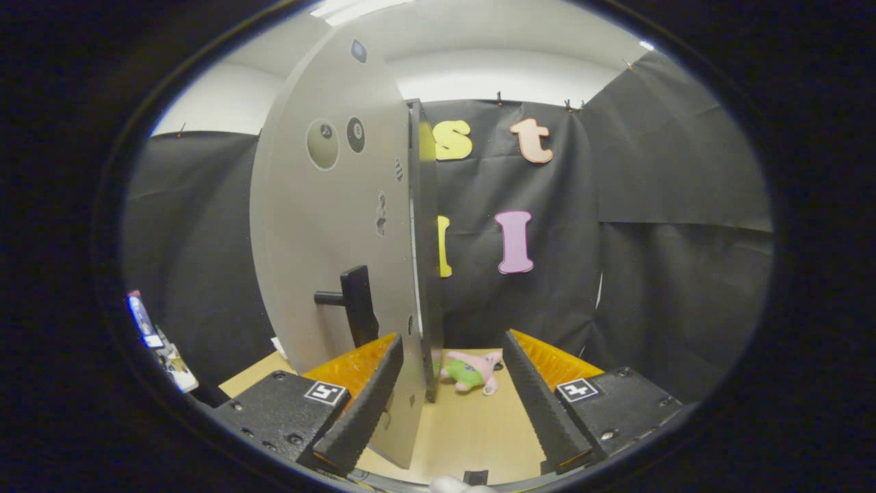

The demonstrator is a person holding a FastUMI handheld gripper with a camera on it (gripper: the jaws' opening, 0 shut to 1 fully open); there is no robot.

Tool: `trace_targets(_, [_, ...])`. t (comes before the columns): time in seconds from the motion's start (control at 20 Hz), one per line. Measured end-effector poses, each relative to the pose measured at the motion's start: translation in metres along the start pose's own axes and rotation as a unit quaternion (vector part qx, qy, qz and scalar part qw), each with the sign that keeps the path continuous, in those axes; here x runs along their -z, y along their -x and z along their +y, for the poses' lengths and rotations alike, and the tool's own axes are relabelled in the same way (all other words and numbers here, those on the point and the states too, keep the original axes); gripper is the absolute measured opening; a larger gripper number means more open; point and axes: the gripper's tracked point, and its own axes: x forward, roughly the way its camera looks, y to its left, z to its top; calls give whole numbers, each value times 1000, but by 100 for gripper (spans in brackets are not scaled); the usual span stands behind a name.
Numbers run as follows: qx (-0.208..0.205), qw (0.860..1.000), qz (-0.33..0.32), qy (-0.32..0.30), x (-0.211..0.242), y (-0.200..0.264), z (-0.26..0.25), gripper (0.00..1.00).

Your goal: Open the shoe cabinet door, grab the shoes and put them into the shoe cabinet, then close the shoe cabinet door.

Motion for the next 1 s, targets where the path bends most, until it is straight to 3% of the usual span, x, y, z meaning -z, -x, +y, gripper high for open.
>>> trace_targets(0.5, [5,1000,2,-10,6,1,85,97])
trace_targets(0.8, [-18,1000,3,-9,18,-29,162,97])
trace_targets(1.0, [-66,998,8,-10,23,-52,214,97])
